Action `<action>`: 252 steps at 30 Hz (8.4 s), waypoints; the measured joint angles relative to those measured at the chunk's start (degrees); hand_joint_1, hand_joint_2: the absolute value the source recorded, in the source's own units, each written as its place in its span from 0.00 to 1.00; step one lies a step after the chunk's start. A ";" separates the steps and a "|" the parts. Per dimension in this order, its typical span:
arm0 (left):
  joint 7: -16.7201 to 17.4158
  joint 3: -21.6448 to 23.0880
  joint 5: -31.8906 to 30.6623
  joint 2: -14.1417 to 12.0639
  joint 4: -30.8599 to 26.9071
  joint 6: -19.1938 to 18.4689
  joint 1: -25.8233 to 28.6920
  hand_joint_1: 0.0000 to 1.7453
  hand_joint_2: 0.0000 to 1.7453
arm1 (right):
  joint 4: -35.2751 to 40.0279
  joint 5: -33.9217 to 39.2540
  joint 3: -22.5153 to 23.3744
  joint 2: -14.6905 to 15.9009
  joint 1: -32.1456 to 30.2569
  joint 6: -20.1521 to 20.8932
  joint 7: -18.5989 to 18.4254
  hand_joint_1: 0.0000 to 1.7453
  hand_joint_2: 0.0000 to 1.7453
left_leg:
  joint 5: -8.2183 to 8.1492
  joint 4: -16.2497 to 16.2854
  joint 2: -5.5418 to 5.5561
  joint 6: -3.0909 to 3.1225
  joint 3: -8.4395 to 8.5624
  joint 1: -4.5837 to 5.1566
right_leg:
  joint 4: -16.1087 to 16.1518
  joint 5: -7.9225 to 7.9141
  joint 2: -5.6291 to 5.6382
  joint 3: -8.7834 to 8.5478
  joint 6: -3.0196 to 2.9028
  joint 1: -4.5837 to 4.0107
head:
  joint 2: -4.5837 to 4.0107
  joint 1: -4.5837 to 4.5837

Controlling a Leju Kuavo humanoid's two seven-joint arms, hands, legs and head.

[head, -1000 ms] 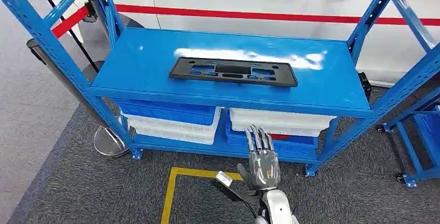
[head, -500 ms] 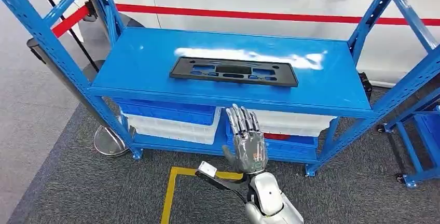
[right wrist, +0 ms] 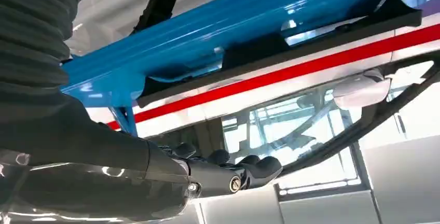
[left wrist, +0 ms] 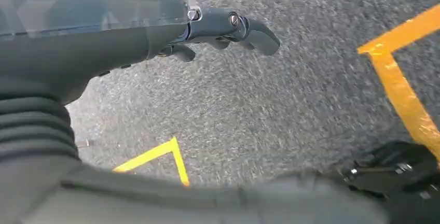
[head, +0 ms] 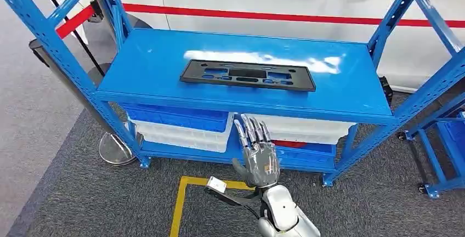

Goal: Take the parts from the cabinet and place them on the table.

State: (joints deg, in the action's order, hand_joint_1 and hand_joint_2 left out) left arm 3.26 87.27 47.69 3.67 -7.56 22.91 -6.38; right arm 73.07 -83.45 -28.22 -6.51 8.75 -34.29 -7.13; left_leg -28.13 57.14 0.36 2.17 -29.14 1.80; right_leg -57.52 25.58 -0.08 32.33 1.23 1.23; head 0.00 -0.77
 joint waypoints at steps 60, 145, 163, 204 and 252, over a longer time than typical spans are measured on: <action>1.09 0.18 0.09 0.44 0.04 -4.15 0.27 0.00 0.00 | -0.37 -4.55 -1.95 0.68 2.62 4.98 -4.35 0.00 1.00 | 4.29 1.69 0.29 -1.74 -6.21 -2.50 | 2.70 3.73 0.09 -5.62 3.04 1.64 | 0.00 -1.27; 0.68 1.09 -0.68 0.46 0.04 -6.01 -0.02 0.00 0.00 | -14.88 -6.60 3.41 5.16 16.92 13.92 -8.13 0.00 1.00 | -3.15 9.63 0.01 -4.12 -6.66 -2.82 | -1.39 0.42 0.17 1.68 -1.75 0.42 | 0.00 -1.14; 1.07 1.09 -0.39 0.57 0.04 -5.99 0.23 0.00 0.00 | -15.08 -5.97 3.21 5.16 14.50 12.79 -7.93 0.00 1.00 | 3.56 0.02 -0.01 -0.30 -4.26 -2.27 | -18.32 9.21 0.36 9.03 0.75 -0.40 | 0.00 -0.83; 0.13 1.07 0.46 0.94 0.04 -3.85 0.29 0.00 0.00 | -14.91 -1.81 3.65 5.20 12.49 11.56 -4.68 1.00 1.00 | 6.05 1.90 0.96 -0.76 -8.06 -2.09 | 8.20 9.56 0.66 -16.55 1.19 0.03 | 0.00 -1.22; -33.70 -12.39 19.34 -0.42 0.04 -14.99 1.27 0.00 1.00 | 24.50 83.65 14.45 12.90 17.46 20.50 18.95 1.00 1.00 | 6.16 1.50 1.16 -0.72 -7.43 -2.00 | 8.22 9.52 0.39 -16.99 1.32 0.01 | 0.00 -1.22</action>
State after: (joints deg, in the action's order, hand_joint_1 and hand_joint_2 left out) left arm -30.44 74.88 67.03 3.26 -7.52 7.91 -5.11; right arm 97.57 0.20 -13.77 6.38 26.21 -13.79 11.82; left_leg -21.97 58.64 1.52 1.45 -36.57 -0.20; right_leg -49.30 35.10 0.31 15.34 2.56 1.24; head 0.00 -1.99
